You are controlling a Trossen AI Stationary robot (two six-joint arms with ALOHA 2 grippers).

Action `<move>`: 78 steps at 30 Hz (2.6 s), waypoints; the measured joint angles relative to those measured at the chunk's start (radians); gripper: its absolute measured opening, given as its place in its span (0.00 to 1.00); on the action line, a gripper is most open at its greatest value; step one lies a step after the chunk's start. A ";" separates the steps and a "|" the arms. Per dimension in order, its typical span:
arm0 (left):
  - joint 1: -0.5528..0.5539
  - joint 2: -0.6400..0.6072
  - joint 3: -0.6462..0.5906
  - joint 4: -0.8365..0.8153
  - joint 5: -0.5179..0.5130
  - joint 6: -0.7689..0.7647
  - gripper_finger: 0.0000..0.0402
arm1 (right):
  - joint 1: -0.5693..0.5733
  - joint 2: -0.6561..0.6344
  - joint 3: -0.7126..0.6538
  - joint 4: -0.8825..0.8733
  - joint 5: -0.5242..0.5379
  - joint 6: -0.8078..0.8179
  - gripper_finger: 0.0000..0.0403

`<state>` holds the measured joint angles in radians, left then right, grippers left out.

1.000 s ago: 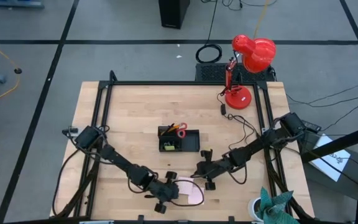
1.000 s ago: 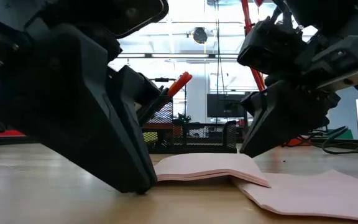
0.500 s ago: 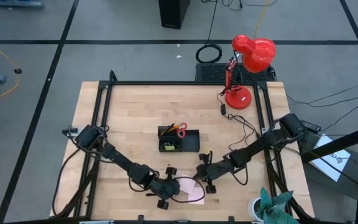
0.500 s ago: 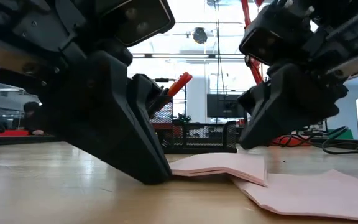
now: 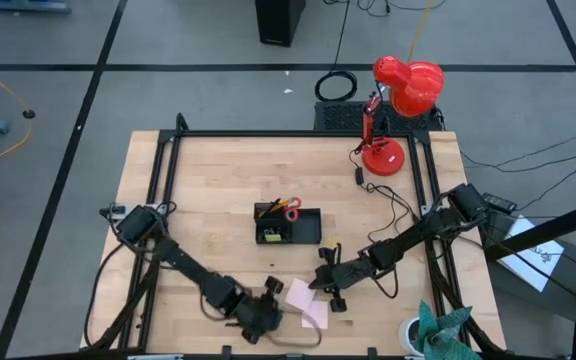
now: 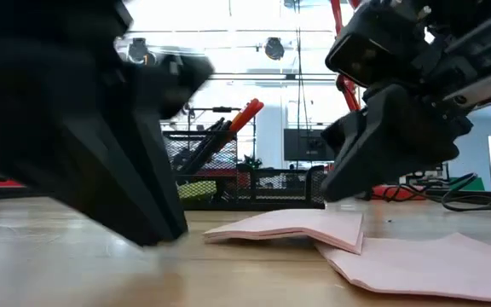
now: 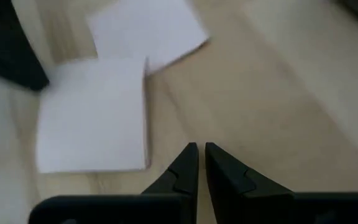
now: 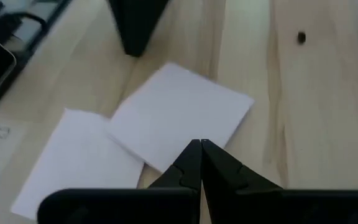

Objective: Pick and place office supplies into organizer
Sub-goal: Put the pink sticky notes into the black desk organizer

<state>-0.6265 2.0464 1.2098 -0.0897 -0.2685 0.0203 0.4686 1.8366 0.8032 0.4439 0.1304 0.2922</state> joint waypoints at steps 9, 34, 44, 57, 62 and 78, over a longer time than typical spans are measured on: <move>-0.026 -0.003 0.023 -0.035 -0.187 0.075 0.11 | -0.002 0.000 0.001 -0.001 0.029 0.014 0.00; -0.016 0.111 0.031 0.075 -0.273 0.310 0.62 | -0.017 0.074 0.004 0.020 -0.003 0.105 0.00; -0.007 0.114 0.030 0.065 -0.308 0.310 0.54 | -0.026 0.090 0.003 0.059 -0.050 0.110 0.00; -0.003 0.114 0.026 0.075 -0.305 0.325 0.03 | -0.025 0.092 0.002 0.061 -0.053 0.078 0.00; -0.010 0.109 0.025 0.072 -0.362 0.342 0.03 | -0.024 0.083 0.002 0.064 -0.051 0.031 0.01; -0.030 -0.047 0.019 -0.063 -0.627 0.248 0.01 | 0.070 -0.165 0.001 -0.091 0.340 -0.108 0.14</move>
<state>-0.6567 1.9999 1.2285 -0.1529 -0.8952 0.2686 0.5386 1.6719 0.8045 0.3531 0.4703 0.1844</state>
